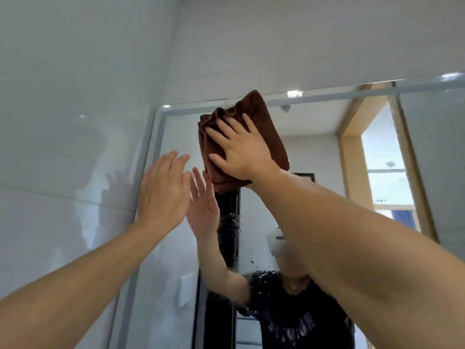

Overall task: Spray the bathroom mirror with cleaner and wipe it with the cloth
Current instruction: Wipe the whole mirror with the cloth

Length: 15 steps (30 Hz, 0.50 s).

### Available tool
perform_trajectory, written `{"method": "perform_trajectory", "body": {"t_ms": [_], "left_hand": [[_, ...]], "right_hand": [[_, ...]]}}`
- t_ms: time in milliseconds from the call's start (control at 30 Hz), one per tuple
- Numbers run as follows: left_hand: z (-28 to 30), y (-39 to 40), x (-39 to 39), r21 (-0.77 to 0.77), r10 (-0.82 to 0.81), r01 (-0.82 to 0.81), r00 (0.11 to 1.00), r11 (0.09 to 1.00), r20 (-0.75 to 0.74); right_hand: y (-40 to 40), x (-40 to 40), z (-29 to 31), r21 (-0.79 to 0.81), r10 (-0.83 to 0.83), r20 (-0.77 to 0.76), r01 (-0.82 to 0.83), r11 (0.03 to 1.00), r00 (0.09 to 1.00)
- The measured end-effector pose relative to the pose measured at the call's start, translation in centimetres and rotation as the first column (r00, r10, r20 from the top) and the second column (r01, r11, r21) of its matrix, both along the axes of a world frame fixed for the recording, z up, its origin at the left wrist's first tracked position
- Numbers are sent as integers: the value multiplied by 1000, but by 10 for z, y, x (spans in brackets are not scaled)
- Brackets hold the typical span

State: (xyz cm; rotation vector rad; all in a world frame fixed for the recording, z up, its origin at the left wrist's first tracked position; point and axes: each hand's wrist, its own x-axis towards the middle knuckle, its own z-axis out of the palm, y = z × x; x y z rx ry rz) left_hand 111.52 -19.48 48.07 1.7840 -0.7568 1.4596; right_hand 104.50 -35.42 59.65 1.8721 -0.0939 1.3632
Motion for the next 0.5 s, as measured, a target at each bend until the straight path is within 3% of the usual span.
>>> {"method": "perform_trajectory", "body": {"t_ms": [100, 267, 500], "left_hand": [[-12, -1, -2, 26, -17, 17, 1000, 1000, -7], [-10, 2, -6, 72, -59, 59, 998, 996, 4], [16, 28, 18, 15, -45, 44, 998, 999, 40]], "right_hand": [[-3, 2, -8, -84, -10, -74, 4, 996, 997], [-25, -20, 23, 70, 9, 115, -17, 997, 993], [5, 16, 49, 157, 31, 210, -65, 985, 977]]}}
